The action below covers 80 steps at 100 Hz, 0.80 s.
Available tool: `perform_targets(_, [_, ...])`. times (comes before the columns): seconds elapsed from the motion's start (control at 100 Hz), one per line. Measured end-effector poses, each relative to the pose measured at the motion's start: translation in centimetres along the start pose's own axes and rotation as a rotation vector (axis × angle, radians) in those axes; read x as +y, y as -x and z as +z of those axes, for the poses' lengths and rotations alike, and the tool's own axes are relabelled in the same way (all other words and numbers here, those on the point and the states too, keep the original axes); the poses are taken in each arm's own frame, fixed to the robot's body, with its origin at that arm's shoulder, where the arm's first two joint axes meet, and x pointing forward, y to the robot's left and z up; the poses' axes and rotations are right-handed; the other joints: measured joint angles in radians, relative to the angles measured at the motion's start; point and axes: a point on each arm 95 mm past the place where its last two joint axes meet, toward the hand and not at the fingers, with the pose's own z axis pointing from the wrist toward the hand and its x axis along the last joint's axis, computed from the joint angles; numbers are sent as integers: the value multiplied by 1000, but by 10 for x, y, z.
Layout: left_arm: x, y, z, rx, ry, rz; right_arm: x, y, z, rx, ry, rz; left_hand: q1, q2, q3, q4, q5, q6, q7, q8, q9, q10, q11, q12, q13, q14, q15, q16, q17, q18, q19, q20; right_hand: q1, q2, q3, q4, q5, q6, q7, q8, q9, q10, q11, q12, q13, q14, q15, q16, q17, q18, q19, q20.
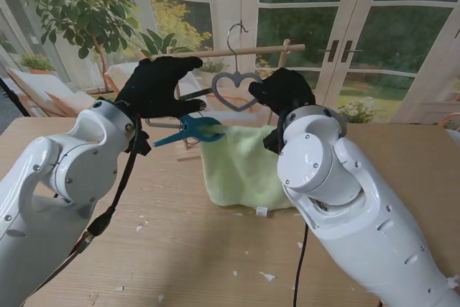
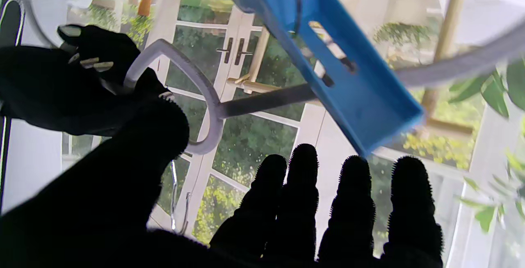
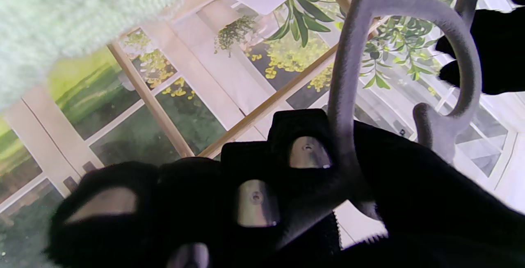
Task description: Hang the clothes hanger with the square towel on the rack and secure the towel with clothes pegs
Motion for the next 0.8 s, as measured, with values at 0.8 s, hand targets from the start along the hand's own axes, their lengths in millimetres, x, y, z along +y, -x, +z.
perform_targets(0.8, [31, -14, 39, -108, 56, -459, -8, -8, -4, 30, -27, -2, 194, -42, 4, -37, 436, -97, 966, 779, 629, 0, 918, 772, 588, 106, 1089, 654, 401, 201, 606, 625, 0, 1, -1, 0, 0, -1, 0, 0, 0, 0, 0, 0, 0, 0, 0, 0, 0, 0, 0, 0])
